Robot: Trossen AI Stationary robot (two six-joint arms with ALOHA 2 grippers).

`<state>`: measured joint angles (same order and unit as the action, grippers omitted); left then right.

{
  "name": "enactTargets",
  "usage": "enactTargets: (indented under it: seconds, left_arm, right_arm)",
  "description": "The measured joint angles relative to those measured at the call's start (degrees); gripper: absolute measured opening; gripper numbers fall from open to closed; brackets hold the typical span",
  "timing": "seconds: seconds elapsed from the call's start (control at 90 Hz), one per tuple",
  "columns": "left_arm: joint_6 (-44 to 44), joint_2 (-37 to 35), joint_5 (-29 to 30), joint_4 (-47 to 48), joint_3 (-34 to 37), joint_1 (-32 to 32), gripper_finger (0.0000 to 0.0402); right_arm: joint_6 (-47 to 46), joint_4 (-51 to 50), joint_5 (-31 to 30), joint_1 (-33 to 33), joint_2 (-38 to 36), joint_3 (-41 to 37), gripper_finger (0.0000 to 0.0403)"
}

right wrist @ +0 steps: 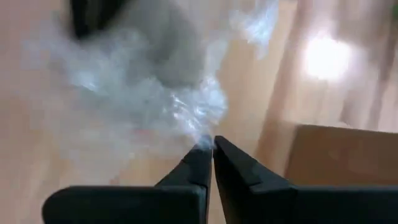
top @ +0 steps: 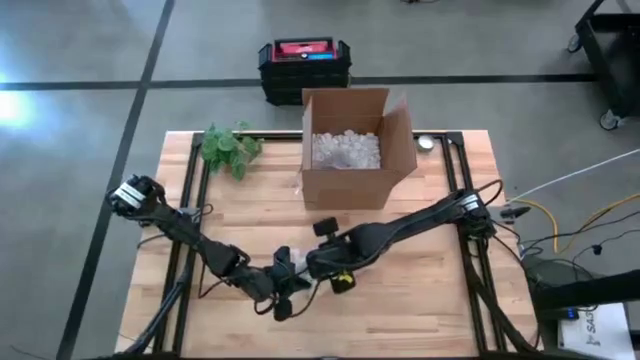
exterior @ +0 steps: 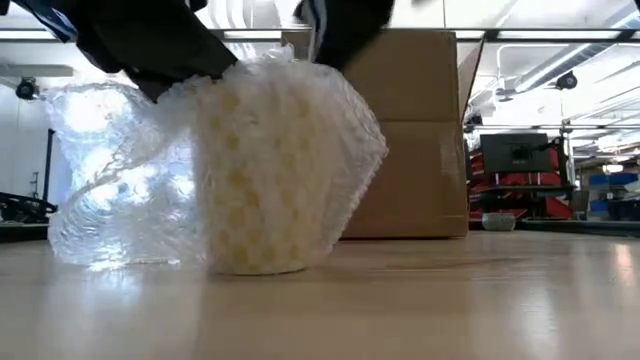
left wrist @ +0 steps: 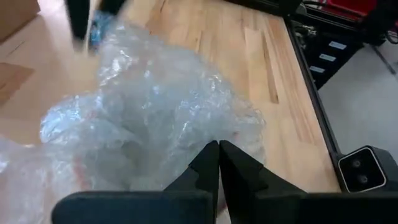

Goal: Wrap mug
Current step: Wrap the yellow mug with bubble wrap

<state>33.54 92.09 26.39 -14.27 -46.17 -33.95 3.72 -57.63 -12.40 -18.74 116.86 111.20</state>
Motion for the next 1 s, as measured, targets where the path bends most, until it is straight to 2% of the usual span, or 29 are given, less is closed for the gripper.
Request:
enactTargets:
  seconds: [0.178, 0.444, 0.656, 0.833, 1.0]
  left_arm:
    - [-0.2, -0.1, 0.1, 0.2, 0.0, 0.3, 0.0000]
    - [-0.2, -0.1, 0.2, 0.3, 0.0, 0.3, 0.0000]
    - [-1.1, -0.9, 0.2, 0.8, 0.0, 0.3, 0.0000]
    - [-1.8, -7.0, 0.0, 2.8, 0.0, -0.1, 0.0000]
    - [-1.2, -14.7, 0.3, 14.7, 0.0, -0.2, 0.0000]
  right_arm:
    - [-2.3, 4.9, 6.7, -2.4, 1.0, 2.0, 0.0002]
    - [-2.4, 7.2, 4.2, -3.2, 7.3, 1.6, 0.0002]
    - [-2.2, 7.1, 2.2, -2.1, 9.5, 1.3, 0.0002]
    - [-2.6, 7.1, 1.9, -1.9, 9.7, 1.2, 0.0002]
    - [-2.6, 7.1, 1.9, -1.9, 9.7, 0.9, 0.0002]
